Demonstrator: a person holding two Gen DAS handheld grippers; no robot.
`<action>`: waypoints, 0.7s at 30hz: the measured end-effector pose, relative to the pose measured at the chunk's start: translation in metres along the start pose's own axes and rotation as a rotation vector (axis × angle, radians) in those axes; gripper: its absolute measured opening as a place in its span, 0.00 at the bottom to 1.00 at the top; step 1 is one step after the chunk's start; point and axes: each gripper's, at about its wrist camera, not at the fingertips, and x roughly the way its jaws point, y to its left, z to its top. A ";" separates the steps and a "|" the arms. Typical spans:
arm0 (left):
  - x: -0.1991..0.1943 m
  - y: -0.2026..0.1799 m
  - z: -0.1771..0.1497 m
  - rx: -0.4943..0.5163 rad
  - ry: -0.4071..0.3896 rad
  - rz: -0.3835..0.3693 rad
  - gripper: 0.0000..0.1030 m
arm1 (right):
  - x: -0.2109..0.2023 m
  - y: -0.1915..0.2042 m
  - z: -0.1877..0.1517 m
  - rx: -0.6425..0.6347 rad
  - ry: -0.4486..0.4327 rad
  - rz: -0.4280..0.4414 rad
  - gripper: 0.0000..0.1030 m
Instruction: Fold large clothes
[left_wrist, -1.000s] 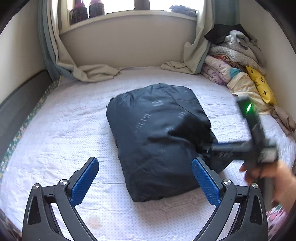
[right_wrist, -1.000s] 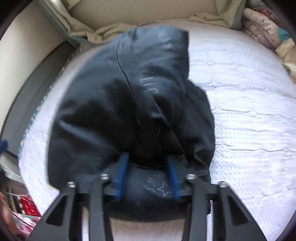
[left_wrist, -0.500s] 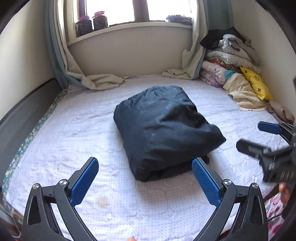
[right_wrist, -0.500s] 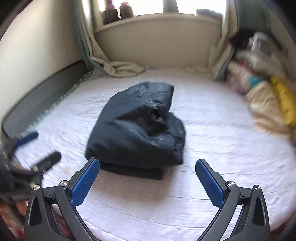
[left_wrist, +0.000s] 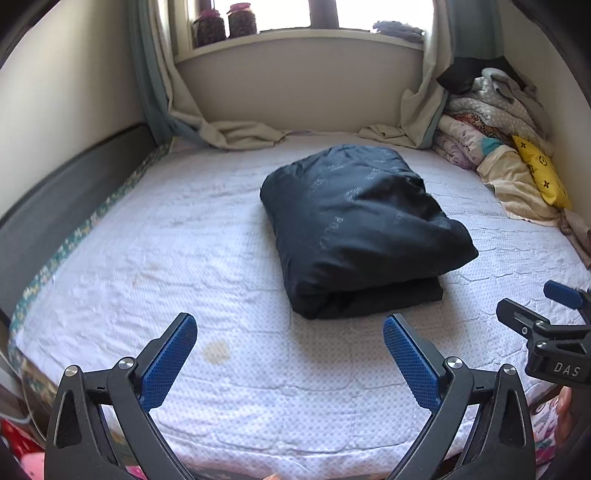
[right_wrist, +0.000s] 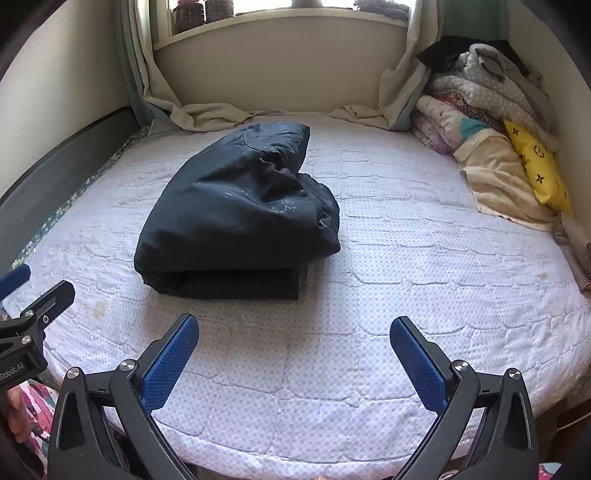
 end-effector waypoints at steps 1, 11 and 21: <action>0.000 0.000 -0.002 0.000 0.003 0.000 0.99 | 0.001 0.000 -0.001 0.003 0.000 0.003 1.00; 0.005 -0.003 -0.007 0.023 0.018 0.015 0.99 | 0.000 -0.002 -0.007 -0.016 -0.001 0.005 1.00; 0.007 -0.008 -0.007 0.027 0.019 0.011 0.99 | 0.002 -0.005 -0.008 -0.002 0.006 0.006 1.00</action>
